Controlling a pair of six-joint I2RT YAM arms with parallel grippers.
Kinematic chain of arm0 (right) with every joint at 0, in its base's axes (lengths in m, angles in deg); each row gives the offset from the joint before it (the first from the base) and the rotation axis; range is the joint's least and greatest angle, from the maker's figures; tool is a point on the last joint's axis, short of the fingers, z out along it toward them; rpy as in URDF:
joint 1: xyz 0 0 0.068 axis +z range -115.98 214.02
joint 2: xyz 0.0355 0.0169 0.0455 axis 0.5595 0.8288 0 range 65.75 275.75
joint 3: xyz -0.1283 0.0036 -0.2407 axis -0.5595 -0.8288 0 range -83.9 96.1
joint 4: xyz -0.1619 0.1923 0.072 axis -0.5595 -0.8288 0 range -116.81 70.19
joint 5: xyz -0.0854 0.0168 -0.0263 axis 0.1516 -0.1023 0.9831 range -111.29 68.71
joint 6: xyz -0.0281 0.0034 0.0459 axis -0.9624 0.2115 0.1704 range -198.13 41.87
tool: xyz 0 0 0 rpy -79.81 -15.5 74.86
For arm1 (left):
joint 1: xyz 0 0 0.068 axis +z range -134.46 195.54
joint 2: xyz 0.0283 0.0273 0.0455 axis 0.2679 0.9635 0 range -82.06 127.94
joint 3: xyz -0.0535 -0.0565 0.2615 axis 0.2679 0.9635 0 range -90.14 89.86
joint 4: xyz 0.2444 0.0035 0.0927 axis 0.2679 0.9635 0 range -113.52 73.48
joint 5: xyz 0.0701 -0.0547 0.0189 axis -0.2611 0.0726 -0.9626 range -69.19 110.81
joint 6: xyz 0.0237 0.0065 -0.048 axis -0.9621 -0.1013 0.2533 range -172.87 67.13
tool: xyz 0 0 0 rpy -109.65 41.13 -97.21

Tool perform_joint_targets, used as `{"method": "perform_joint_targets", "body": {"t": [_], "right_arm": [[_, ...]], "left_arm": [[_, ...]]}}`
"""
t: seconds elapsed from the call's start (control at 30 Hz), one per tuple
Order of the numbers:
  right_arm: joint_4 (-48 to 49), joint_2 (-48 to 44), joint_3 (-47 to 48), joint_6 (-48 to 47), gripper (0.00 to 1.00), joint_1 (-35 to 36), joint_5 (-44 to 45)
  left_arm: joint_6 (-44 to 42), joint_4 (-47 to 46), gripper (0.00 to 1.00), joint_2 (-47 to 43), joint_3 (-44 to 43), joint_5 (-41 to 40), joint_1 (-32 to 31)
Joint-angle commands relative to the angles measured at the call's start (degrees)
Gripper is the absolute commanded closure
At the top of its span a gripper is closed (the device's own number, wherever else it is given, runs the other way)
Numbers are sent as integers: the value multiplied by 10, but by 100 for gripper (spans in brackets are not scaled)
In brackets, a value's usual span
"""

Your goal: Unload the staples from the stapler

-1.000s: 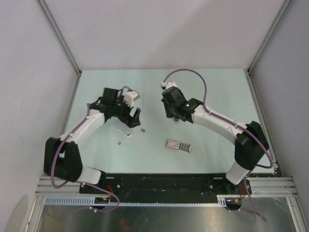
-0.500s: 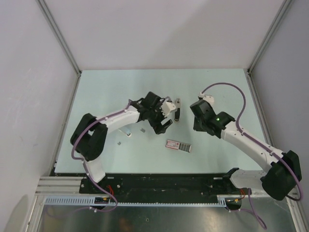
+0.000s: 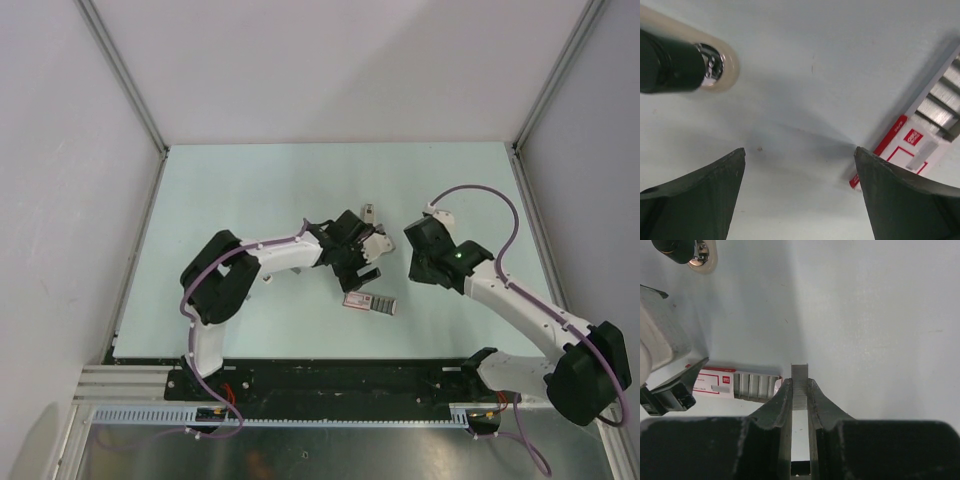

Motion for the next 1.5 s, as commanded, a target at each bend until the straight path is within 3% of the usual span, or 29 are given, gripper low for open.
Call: {"method": "perform_joint_targets", "body": {"t": [0.0, 0.67, 0.77, 0.93, 1.13, 1.47], "right_arm": [[16, -26, -7, 6, 100, -8, -9], [51, -31, -46, 13, 100, -8, -73], [68, -19, -46, 13, 100, 14, -80], [101, 28, -46, 29, 100, 78, -73], [130, 87, -46, 53, 100, 145, -39], [147, 136, -46, 83, 100, 195, -6]], "left_arm": [[8, -25, 5, 10, -38, -25, -15], [16, -25, 5, -58, 51, -22, -51], [26, -25, 5, -71, 45, -30, -29], [48, -19, 1, -119, 17, -22, 60], [43, 8, 0, -203, 40, 11, 137], [38, 27, 1, -262, 88, 31, 174]]}}
